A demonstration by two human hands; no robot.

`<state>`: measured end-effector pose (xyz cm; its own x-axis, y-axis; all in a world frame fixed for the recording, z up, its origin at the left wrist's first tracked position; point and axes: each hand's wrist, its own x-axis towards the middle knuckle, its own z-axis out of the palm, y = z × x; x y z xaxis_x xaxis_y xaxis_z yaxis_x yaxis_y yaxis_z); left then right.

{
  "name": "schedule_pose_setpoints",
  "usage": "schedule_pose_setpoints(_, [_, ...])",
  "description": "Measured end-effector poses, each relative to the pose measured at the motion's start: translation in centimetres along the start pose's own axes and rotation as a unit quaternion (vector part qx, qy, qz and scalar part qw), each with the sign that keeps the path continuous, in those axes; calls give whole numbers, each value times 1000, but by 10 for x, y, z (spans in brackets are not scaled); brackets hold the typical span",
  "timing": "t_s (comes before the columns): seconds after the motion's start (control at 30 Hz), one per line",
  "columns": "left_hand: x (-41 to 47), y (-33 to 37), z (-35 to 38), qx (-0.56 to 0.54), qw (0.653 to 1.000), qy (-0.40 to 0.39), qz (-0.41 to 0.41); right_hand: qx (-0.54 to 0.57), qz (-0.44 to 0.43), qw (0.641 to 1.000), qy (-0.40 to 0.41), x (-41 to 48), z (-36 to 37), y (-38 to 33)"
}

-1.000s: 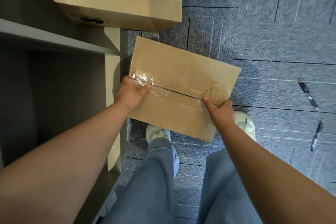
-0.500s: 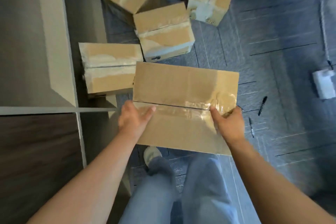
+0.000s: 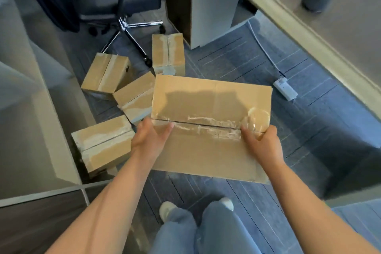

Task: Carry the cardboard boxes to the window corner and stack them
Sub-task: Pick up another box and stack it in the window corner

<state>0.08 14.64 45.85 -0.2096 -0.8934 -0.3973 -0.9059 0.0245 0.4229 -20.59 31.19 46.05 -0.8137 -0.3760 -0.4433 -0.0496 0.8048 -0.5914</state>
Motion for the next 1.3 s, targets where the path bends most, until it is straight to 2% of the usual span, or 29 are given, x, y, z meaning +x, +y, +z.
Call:
schedule_pose_setpoints(0.17, [-28,82,-4,-8,996,18,83,19,13,999,30,-1,-82,19])
schedule_pose_setpoints(0.37, [-60,166,13,-25,991,2,131,58,31,995,73,8,-158,49])
schedule_pose_setpoints(0.53, [-70,221,28,14,985,-22,169,99,50,986,126,12,-202,72])
schedule_pose_setpoints(0.8, [-66,301,52,24,948,-66,311,147,125,955,227,4,-238,98])
schedule_pose_setpoints(1.03, [-72,377,95,105,886,-167,420,235,246,882,326,-25,-243,127])
schedule_pose_setpoints(1.3, [-162,416,161,156,764,-263,568,291,349,759,466,-106,-243,181])
